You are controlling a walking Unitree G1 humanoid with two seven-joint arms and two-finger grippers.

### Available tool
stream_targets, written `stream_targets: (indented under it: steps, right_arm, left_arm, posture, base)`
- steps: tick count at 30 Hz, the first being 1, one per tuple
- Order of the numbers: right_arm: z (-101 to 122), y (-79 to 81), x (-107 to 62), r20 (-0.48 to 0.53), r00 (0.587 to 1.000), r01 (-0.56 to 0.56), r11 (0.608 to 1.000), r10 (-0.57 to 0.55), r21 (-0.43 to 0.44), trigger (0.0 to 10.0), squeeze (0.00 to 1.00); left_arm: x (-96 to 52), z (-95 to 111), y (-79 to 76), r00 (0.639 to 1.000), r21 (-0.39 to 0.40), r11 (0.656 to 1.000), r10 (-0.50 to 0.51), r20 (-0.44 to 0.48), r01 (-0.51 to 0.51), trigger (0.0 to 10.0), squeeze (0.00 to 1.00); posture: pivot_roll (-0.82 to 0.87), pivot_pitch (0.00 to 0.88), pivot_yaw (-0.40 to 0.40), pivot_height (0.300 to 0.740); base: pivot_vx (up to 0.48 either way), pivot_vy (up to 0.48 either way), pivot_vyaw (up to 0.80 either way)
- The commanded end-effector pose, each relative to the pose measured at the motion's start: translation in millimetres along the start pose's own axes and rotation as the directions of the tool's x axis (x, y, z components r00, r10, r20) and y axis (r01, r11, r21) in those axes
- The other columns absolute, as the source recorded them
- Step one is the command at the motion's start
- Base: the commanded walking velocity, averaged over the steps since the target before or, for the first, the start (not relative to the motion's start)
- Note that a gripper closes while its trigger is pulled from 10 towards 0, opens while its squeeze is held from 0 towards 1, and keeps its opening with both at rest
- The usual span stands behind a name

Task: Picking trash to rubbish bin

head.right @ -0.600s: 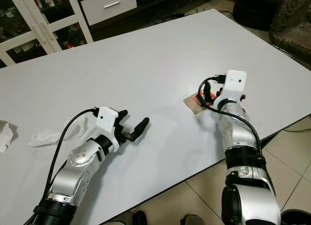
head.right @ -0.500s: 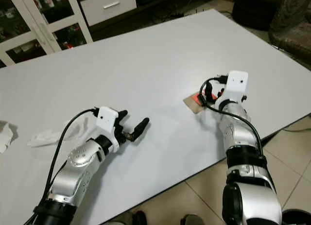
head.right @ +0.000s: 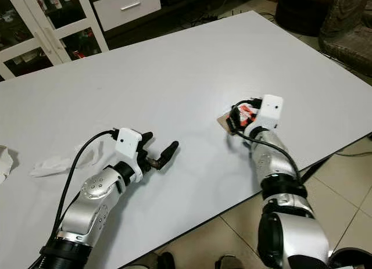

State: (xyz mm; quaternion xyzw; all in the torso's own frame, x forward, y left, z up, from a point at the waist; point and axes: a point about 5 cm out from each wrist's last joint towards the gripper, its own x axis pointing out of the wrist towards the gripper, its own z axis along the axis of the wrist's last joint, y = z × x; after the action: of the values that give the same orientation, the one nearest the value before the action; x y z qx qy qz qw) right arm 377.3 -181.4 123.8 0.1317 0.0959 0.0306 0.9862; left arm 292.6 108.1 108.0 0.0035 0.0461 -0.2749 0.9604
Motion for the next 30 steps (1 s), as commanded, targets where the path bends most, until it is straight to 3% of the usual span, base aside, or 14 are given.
stream_targets:
  steps: [1,12,17,18,19,21,22,23,30]
  right_arm:
    - [-16,9.6,0.4,-0.063,0.997,-0.036,0.999,0.038,0.031,10.0,0.22]
    - [-43,39.9,-3.3,-0.112,0.982,-0.146,0.989,0.15,0.038,10.0,0.22]
    - [-48,37.6,-4.6,-0.129,0.983,-0.125,0.991,0.13,0.041,10.0,0.21]
    - [-49,35.1,-4.6,-0.133,0.985,-0.108,0.993,0.113,0.047,10.0,0.15]
    - [-49,33.2,-4.6,-0.133,0.986,-0.093,0.994,0.1,0.058,10.0,0.0]
    - [-49,30.2,-4.5,-0.133,0.987,-0.077,0.993,0.088,0.089,9.7,0.0]
    - [-49,29.5,-4.4,-0.133,0.987,-0.074,0.992,0.088,0.106,3.7,0.0]
    - [-49,29.1,-4.4,-0.131,0.988,-0.071,0.991,0.086,0.112,0.0,0.0]
    - [-48,25.5,-4.4,-0.128,0.989,-0.055,0.987,0.074,0.148,0.0,0.0]
  left_arm:
    - [-2.0,0,0.3,1.0,0.011,1.0,0.005,-0.007,-0.005,10.0,0.0]
    - [0.3,0,-1.8,1.0,0.007,1.0,0.004,-0.007,-0.004,10.0,0.0]
    - [0.8,0,-2.4,1.0,0.005,1.0,0.002,-0.008,-0.002,10.0,0.0]
    - [1.0,0,-2.6,1.0,0.006,1.0,0.002,-0.008,-0.002,10.0,0.0]
    - [1.0,0,-2.6,1.0,0.006,1.0,0.001,-0.008,-0.001,10.0,0.0]
    - [1.2,0,-2.6,1.0,0.006,1.0,0.001,-0.009,-0.001,10.0,0.0]
    - [1.3,0,-2.6,1.0,0.006,1.0,0.001,-0.009,-0.001,10.0,0.0]
    - [1.3,0,-2.6,1.0,0.006,1.0,0.001,-0.009,-0.001,10.0,0.0]
    - [1.4,0,-2.2,1.0,0.006,1.0,0.003,-0.009,-0.003,10.0,0.0]
  posture:
    - [-0.02,0.142,0.085,0.74]
    - [-0.03,0.138,0.079,0.74]
    - [-0.03,0.137,0.079,0.74]
    - [-0.03,0.137,0.079,0.74]
    - [-0.03,0.137,0.079,0.74]
    - [-0.03,0.137,0.079,0.74]
    - [-0.03,0.137,0.079,0.74]
    - [-0.03,0.137,0.079,0.74]
    - [-0.03,0.136,0.078,0.74]
  base:
    - [0.0,0.0,0.0]
    - [0.0,0.0,0.0]
    - [0.0,0.0,0.0]
    - [0.0,0.0,0.0]
    - [0.0,0.0,0.0]
    - [0.0,0.0,0.0]
    - [0.0,0.0,0.0]
    - [0.0,0.0,0.0]
    - [0.0,0.0,0.0]
